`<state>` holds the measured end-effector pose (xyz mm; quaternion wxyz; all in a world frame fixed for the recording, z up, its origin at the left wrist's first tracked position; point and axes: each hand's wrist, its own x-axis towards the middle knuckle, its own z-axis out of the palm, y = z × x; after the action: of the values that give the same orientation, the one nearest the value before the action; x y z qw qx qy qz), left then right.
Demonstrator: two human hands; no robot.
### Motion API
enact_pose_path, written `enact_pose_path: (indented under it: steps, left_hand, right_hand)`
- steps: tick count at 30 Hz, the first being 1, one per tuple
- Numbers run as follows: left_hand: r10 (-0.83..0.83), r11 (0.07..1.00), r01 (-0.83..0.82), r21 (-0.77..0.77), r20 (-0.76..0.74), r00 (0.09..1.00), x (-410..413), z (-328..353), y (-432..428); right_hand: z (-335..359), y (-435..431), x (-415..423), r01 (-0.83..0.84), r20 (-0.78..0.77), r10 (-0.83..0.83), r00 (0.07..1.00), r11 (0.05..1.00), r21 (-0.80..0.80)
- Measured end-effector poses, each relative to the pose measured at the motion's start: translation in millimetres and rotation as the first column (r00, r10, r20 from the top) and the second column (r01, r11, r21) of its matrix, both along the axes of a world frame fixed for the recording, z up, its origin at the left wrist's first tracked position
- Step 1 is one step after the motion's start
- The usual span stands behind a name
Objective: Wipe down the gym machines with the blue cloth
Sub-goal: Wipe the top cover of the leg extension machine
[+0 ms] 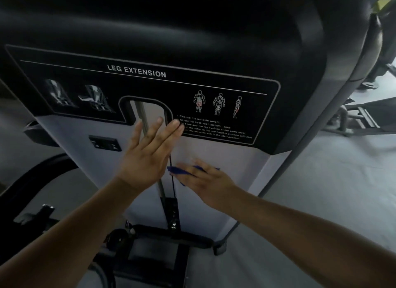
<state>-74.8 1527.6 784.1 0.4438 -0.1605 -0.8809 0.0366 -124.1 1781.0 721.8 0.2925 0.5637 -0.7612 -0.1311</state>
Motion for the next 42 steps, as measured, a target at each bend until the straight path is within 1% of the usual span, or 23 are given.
enact_pose_path:
  steps: [3, 4, 5, 6, 8, 9, 10, 12, 13, 15, 18, 19, 22, 23, 26, 28, 30, 31, 34, 38, 40, 42]
  left_hand:
    - [-0.028, 1.000, 0.028, -0.002, -0.032, 0.999, -1, -4, 1]
    - [-0.041, 0.999, 0.041, 0.001, -0.043, 0.998, -3, -6, 3]
    - [-0.051, 0.999, 0.051, 0.009, -0.052, 0.997, -4, -9, 5]
    - [-0.060, 0.998, 0.061, 0.022, -0.054, 0.997, -4, -13, 8]
    - [-0.067, 0.997, 0.070, 0.043, -0.058, 0.996, -6, -21, 13]
    - [-0.058, 0.997, 0.061, 0.044, -0.059, 0.997, -6, -25, 13]
    - [-0.048, 0.998, 0.050, 0.043, -0.061, 0.997, -6, -27, 13]
    - [-0.036, 0.998, 0.039, 0.049, -0.059, 0.998, -4, -30, 11]
    - [-0.034, 0.998, 0.036, 0.055, -0.048, 0.998, -4, -31, 12]
    - [-0.029, 0.997, 0.031, 0.070, -0.021, 0.999, -3, -31, 18]
    - [-0.009, 0.994, 0.009, 0.109, -0.002, 1.000, -1, -31, 28]
    - [0.005, 0.995, -0.005, 0.104, -0.006, 1.000, 1, -31, 30]
    - [0.008, 0.999, -0.007, 0.039, -0.034, 0.999, 8, -33, 35]
    - [0.001, 1.000, 0.000, 0.030, -0.028, 1.000, 9, -33, 37]
    - [-0.012, 0.997, 0.011, 0.078, 0.014, 1.000, 7, -37, 49]
    - [-0.009, 0.990, 0.002, 0.138, 0.048, 0.999, 4, -43, 58]
    - [0.012, 0.984, -0.023, 0.179, 0.062, 0.998, 3, -47, 69]
    - [0.021, 0.981, -0.032, 0.192, 0.061, 0.998, 4, -50, 73]
    - [0.026, 0.977, -0.036, 0.211, 0.051, 0.998, 2, -67, 86]
    - [0.034, 0.977, -0.036, 0.210, 0.014, 0.999, -11, -97, 96]
    - [0.048, 0.975, -0.043, 0.217, -0.020, 0.999, -17, -105, 97]
    - [0.046, 0.974, -0.035, 0.224, -0.045, 0.998, -21, -108, 96]
  right_hand:
    - [4, 10, -1, 0.021, -0.080, -0.035, 0.996, 0.987, -0.159]
    - [2, 17, -4, 0.050, -0.109, -0.068, 0.992, 0.985, -0.166]
    - [-2, 23, -5, 0.076, -0.136, -0.094, 0.986, 0.989, -0.129]
    - [-8, 27, -4, 0.088, -0.152, -0.096, 0.984, 0.994, -0.060]
    - [-23, 33, -1, 0.076, -0.149, -0.068, 0.986, 0.996, 0.048]
    - [-25, 33, -1, 0.069, -0.131, -0.062, 0.989, 0.996, 0.052]
    - [-22, 32, -1, 0.071, -0.118, -0.068, 0.991, 0.997, 0.018]
    - [-8, 34, -2, 0.081, -0.136, -0.093, 0.986, 0.993, -0.089]
    - [-1, 37, -3, 0.103, -0.151, -0.119, 0.981, 0.989, -0.111]
    - [4, 43, -2, 0.129, -0.191, -0.140, 0.972, 0.989, -0.073]
    - [-7, 50, -1, 0.101, -0.205, -0.087, 0.975, 0.993, 0.058]
    - [-5, 53, -2, 0.092, -0.197, -0.078, 0.977, 0.994, 0.062]
    - [25, 69, 3, 0.115, -0.147, -0.124, 0.981, 0.991, -0.065]
    - [35, 79, 6, 0.136, -0.136, -0.147, 0.980, 0.987, -0.083]
    - [35, 107, 10, 0.168, -0.155, -0.166, 0.974, 0.986, -0.001]
    - [23, 122, 7, 0.124, -0.116, -0.118, 0.986, 0.991, 0.046]
    - [21, 131, 2, 0.083, -0.100, -0.078, 0.992, 0.995, 0.049]
    - [24, 133, 2, 0.090, -0.105, -0.087, 0.991, 0.996, 0.020]
    - [24, 137, -3, 0.107, -0.203, -0.124, 0.971, 0.990, -0.090]
    - [1, 145, -16, 0.031, -0.303, -0.051, 0.952, 0.997, -0.072]
    - [0, 146, -22, -0.014, -0.341, -0.012, 0.940, 0.997, -0.075]
    - [6, 147, -26, -0.021, -0.379, -0.018, 0.925, 0.995, -0.097]
